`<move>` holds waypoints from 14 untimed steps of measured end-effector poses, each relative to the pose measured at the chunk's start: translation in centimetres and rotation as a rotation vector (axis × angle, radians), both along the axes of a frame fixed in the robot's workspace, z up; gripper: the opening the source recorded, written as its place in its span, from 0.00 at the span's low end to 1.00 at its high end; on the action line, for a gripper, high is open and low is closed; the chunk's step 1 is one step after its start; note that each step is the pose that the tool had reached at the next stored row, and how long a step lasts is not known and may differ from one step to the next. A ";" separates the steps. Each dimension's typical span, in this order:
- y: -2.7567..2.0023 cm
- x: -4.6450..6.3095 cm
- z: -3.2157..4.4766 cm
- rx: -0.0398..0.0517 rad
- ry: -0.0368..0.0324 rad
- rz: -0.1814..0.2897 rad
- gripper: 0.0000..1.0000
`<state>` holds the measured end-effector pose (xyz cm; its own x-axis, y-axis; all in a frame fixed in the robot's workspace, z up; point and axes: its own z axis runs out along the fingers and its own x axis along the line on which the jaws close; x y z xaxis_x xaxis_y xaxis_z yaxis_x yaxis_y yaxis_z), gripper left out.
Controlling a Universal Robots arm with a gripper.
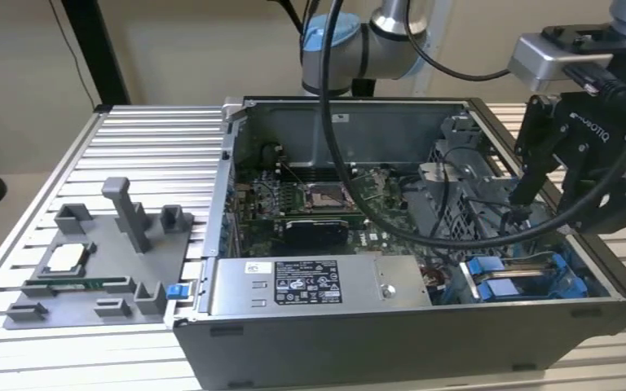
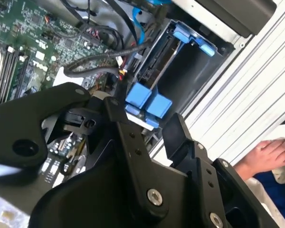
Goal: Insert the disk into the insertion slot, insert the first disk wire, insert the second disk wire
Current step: 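Insert the disk into the insertion slot, then insert the first disk wire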
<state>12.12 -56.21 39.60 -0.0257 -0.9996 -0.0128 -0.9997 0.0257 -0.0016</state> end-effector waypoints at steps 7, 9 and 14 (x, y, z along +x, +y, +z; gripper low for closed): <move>0.91 -0.2 -0.46 0.0029 -0.0302 0.027 1.00; 0.91 -0.3 -0.52 0.0030 -0.0316 0.049 1.00; 0.91 -0.4 -0.63 0.0057 -0.0340 0.106 1.00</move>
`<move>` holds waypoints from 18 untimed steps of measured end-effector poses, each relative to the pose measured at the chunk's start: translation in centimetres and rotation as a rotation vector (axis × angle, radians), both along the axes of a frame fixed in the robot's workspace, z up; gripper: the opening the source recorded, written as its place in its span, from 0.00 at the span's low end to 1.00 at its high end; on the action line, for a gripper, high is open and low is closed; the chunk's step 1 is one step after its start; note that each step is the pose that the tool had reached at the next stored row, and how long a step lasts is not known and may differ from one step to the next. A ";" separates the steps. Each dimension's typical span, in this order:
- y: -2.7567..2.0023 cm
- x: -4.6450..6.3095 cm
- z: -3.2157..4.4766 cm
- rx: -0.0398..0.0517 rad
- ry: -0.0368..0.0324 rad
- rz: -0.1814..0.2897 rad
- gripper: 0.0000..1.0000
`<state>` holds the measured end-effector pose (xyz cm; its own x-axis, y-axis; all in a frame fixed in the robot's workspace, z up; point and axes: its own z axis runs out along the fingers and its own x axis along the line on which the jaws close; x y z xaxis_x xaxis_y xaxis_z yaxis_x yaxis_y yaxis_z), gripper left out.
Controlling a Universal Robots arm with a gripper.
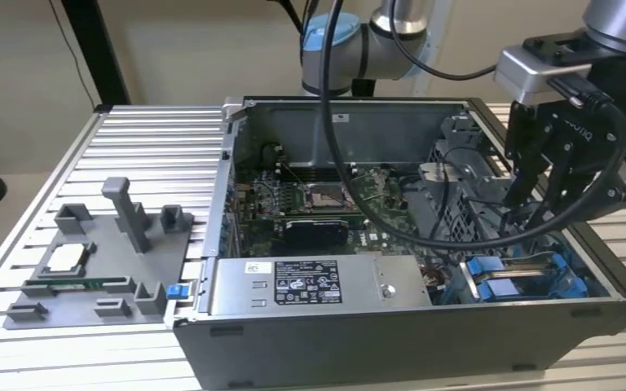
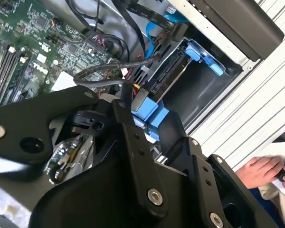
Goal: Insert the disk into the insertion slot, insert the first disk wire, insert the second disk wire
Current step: 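Insert the first disk wire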
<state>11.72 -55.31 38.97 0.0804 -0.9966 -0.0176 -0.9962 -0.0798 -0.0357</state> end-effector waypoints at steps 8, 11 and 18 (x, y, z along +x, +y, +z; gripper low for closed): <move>0.00 -0.2 -0.32 0.0079 -0.0093 0.067 1.00; 0.00 -0.2 -0.47 0.0157 -0.0137 0.067 1.00; 0.00 -0.3 -0.55 0.0333 -0.0193 0.050 1.00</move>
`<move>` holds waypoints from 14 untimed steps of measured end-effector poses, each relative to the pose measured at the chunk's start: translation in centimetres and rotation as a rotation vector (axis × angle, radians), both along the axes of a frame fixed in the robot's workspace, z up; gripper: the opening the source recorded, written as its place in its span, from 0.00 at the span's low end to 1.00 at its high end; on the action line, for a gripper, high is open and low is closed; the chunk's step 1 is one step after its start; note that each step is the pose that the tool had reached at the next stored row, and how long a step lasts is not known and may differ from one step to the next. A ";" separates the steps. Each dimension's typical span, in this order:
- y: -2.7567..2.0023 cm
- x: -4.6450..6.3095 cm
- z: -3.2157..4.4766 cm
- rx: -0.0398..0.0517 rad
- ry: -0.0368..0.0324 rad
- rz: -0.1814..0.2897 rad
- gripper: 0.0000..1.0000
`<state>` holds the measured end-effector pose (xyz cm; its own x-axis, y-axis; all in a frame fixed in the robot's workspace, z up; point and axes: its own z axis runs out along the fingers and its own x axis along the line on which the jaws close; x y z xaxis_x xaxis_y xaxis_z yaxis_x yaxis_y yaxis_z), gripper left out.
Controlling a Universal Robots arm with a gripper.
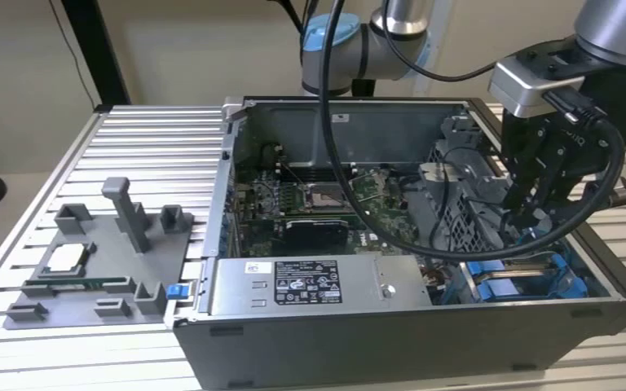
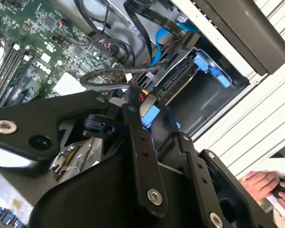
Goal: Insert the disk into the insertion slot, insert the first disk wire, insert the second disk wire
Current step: 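Insert the first disk wire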
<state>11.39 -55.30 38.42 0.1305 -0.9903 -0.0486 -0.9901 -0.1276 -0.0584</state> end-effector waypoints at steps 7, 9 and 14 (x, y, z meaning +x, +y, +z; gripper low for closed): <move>-0.01 0.0 -0.03 0.0342 -0.0043 -0.001 1.00; -0.13 0.0 -0.03 0.0377 -0.0045 -0.001 1.00; -0.65 0.0 -0.03 0.0483 -0.0044 -0.001 1.00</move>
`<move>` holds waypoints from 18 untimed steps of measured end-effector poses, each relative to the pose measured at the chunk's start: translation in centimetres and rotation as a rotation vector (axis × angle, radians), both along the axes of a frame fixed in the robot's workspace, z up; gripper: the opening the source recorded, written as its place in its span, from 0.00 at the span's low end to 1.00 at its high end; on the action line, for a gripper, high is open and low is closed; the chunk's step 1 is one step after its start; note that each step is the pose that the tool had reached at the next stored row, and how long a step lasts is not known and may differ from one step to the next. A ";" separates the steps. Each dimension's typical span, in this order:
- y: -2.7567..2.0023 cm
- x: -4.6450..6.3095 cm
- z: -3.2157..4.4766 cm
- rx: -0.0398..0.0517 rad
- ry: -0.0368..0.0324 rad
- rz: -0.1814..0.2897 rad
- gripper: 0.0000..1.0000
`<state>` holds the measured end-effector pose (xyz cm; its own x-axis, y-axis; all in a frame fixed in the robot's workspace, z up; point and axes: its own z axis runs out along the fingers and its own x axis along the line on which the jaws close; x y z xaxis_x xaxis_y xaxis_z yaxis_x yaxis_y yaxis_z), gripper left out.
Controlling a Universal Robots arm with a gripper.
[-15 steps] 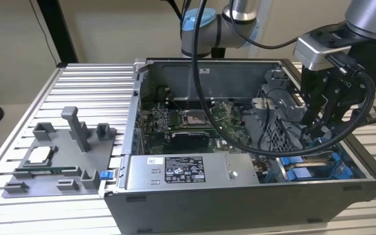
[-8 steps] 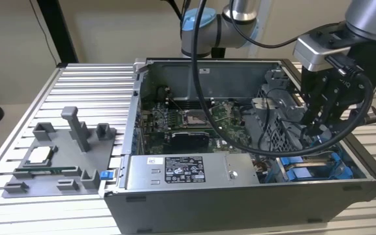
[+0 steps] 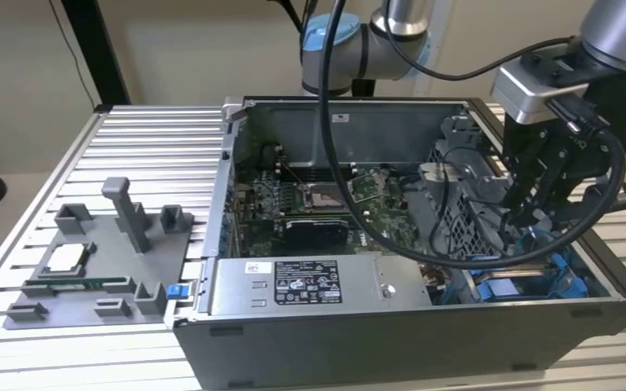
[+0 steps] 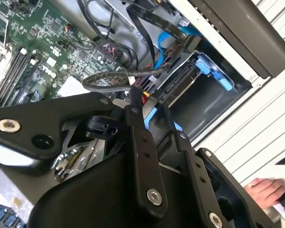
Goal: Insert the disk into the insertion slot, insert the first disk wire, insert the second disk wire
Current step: 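Insert the first disk wire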
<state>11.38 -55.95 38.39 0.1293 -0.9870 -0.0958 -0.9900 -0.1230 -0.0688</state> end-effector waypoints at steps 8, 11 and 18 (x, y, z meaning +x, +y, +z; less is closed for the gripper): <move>-0.29 0.0 -0.10 0.0338 -0.0026 -0.001 1.00; -0.70 0.0 -0.10 0.0366 -0.0026 0.000 1.00; -0.79 0.0 -0.29 0.0483 -0.0051 0.000 1.00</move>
